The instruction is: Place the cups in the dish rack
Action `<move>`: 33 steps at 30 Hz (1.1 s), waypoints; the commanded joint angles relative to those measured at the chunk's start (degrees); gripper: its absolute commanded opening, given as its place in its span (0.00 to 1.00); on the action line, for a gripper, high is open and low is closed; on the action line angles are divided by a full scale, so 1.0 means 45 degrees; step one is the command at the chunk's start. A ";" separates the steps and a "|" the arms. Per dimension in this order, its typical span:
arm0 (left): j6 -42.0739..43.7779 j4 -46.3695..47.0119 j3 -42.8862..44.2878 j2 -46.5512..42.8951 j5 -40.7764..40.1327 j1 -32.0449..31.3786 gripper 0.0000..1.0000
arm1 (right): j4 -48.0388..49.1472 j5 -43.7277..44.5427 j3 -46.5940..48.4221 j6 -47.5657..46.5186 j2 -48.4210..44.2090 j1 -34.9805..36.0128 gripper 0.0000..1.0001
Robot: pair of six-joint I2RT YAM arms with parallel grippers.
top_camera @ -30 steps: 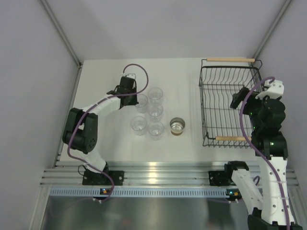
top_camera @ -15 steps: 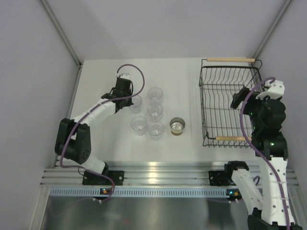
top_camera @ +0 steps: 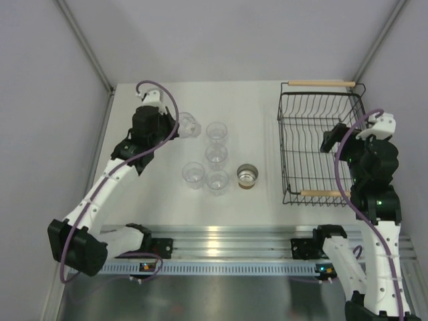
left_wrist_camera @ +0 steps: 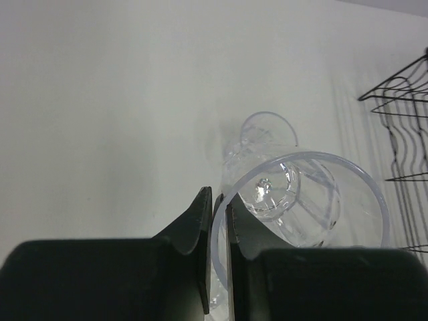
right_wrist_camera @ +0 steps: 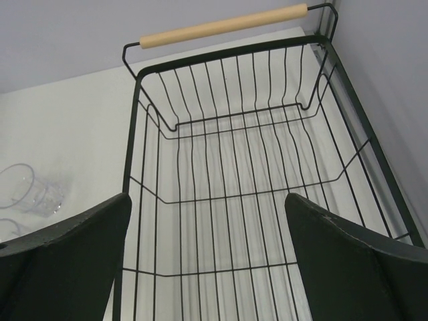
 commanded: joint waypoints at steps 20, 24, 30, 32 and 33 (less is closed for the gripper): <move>-0.4275 0.6126 -0.1814 -0.2209 0.7072 -0.0031 0.00 | 0.5082 -0.5805 -0.2131 0.3552 -0.1176 0.0070 0.99; -0.5743 0.8275 -0.2401 -0.1936 0.7971 -0.0051 0.00 | 0.6933 -0.6977 -0.2580 0.4626 -0.1177 0.0070 1.00; -0.6271 0.9135 -0.2363 -0.1935 0.8421 -0.0070 0.00 | 1.0236 -0.8521 -0.3887 0.7007 -0.1119 0.0070 0.99; -0.6876 0.9952 -0.2480 -0.1935 0.8577 -0.0070 0.00 | 1.1935 -0.9009 -0.4454 0.8004 -0.0866 0.0070 0.99; -0.7091 1.0132 -0.2538 -0.1839 0.8655 -0.0090 0.00 | 1.2366 -0.9165 -0.4611 0.8297 -0.0787 0.0070 0.99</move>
